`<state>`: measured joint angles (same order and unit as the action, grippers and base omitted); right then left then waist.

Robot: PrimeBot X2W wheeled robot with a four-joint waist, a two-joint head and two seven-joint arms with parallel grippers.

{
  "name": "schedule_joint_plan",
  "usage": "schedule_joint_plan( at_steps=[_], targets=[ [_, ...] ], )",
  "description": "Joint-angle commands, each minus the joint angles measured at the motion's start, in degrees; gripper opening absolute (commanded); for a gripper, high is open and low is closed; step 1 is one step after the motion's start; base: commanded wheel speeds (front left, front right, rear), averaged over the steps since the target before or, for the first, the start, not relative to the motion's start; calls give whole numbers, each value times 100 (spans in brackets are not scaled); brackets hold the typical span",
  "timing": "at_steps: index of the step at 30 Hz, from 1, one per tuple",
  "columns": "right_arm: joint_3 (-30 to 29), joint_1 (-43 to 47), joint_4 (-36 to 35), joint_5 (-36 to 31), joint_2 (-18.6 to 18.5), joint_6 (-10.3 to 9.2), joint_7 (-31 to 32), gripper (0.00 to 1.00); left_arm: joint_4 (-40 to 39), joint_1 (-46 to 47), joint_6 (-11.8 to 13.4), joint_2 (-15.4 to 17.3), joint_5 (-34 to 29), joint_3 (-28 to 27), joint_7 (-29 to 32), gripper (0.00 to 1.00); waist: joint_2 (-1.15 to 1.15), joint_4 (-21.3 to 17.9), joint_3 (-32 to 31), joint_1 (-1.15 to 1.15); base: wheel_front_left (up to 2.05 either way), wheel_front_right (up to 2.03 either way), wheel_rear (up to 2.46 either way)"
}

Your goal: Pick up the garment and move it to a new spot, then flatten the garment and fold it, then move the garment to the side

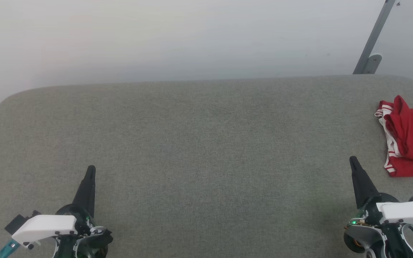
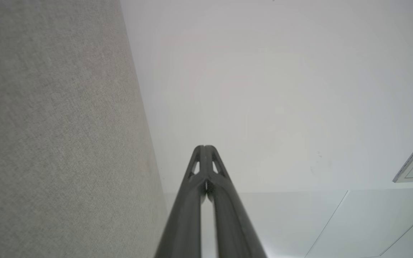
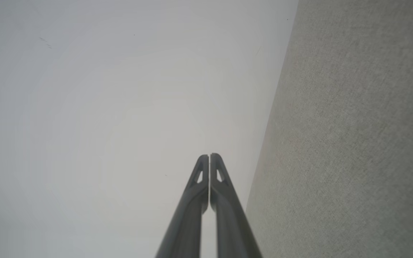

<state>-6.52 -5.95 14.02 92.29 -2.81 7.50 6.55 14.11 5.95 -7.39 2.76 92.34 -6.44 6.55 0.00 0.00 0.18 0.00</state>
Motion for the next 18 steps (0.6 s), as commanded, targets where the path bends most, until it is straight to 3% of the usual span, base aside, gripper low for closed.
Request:
schedule_joint_plan(
  at_steps=[1, 18],
  targets=[
    [1, -52, -7, 23, -14, -2, 16, 0, -2, 68, -18, 8, 17, -12, 13, 0, 0, 0, 0, 0, 0, 0, 0],
    [1, -52, -6, 23, -14, -2, 15, 0, -2, 68, -18, 7, 14, -15, 16, 0, 0, 0, 0, 0, 0, 0, 0]
  ],
)
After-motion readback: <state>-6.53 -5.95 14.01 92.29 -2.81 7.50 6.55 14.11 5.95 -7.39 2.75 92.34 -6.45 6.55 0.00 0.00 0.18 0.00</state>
